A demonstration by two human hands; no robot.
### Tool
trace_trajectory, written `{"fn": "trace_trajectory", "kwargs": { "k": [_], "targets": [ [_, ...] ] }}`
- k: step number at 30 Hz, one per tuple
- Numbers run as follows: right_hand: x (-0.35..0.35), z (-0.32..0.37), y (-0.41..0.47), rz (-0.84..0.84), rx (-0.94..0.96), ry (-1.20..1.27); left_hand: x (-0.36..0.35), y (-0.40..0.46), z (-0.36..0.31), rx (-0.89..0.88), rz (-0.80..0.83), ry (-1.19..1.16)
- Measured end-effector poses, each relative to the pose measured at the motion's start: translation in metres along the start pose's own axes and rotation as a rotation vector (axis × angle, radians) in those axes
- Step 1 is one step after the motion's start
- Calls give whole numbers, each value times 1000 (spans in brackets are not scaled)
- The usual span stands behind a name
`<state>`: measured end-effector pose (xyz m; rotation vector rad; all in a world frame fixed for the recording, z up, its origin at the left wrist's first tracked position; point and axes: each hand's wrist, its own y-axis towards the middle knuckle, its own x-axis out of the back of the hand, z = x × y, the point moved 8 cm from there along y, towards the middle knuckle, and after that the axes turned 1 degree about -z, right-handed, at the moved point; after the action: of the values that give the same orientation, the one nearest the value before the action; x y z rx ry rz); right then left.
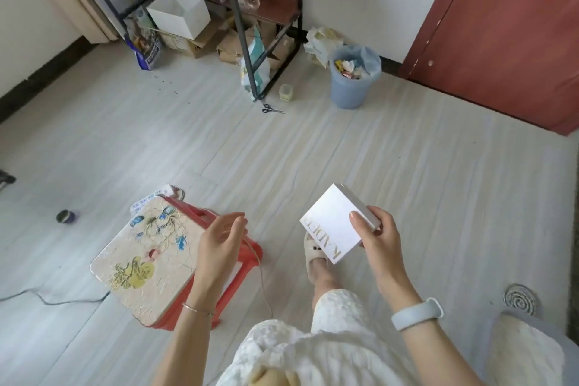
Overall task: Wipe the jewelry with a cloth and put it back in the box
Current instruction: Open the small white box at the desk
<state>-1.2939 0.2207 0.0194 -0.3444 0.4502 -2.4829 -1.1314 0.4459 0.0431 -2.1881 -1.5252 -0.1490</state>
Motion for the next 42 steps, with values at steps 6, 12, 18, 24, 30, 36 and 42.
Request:
{"fn": "trace_trajectory", "kwargs": {
  "k": [6,12,18,24,30,36,42],
  "targets": [
    [-48,112,156,103,86,-61,-36,140,-108,-56,-34,-16],
    [-121,178,253,229,103,-84,-24,236,-162,-63,-155,-53],
    [-207,194,333,294,46,-115,-5,342,-151,57,-181,-58],
    [-344,258,440,317,79,-152,44,503,-178,45,-218,-104],
    [-489,351,510,439,168,-215,112,648,-222,48,-242,-110],
    [-583,376,582,416,97,-216,140,762,-232,116,-217,-130],
    [-692,414,678,423,83,-207,179,904,-251,146,-232,-106]
  ]
}}
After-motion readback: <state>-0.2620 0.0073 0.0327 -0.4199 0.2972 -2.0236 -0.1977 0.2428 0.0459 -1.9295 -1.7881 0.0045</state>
